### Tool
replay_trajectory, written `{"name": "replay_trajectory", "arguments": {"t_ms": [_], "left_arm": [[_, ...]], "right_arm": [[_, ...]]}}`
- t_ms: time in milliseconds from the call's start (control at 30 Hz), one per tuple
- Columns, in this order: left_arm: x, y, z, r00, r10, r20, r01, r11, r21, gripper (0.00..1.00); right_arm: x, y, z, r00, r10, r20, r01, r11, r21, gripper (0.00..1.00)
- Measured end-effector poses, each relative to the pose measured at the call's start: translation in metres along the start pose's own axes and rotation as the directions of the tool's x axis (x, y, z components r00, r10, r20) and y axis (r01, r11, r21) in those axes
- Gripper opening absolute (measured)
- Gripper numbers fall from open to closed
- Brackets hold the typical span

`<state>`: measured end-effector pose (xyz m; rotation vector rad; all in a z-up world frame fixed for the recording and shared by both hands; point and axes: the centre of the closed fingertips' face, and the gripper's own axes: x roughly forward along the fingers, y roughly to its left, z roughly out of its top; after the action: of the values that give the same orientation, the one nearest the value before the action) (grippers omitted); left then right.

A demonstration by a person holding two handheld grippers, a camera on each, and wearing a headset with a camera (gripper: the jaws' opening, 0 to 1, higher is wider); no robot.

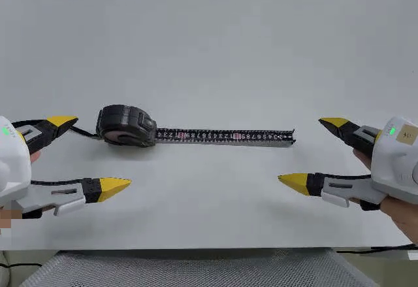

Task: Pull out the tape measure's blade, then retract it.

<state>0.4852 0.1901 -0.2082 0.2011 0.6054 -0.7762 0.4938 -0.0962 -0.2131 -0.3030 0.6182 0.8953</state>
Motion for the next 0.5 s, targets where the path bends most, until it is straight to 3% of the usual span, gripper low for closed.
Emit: {"name": "replay_trajectory", "arguments": {"t_ms": [500], "left_arm": [[-0.004, -0.011, -0.011, 1.0000, -0.003, -0.005, 0.003, 0.999, -0.049, 0.92]], "right_arm": [[-0.005, 0.006, -0.010, 0.9999, -0.005, -0.015, 0.006, 1.000, 0.018, 0.91]]}}
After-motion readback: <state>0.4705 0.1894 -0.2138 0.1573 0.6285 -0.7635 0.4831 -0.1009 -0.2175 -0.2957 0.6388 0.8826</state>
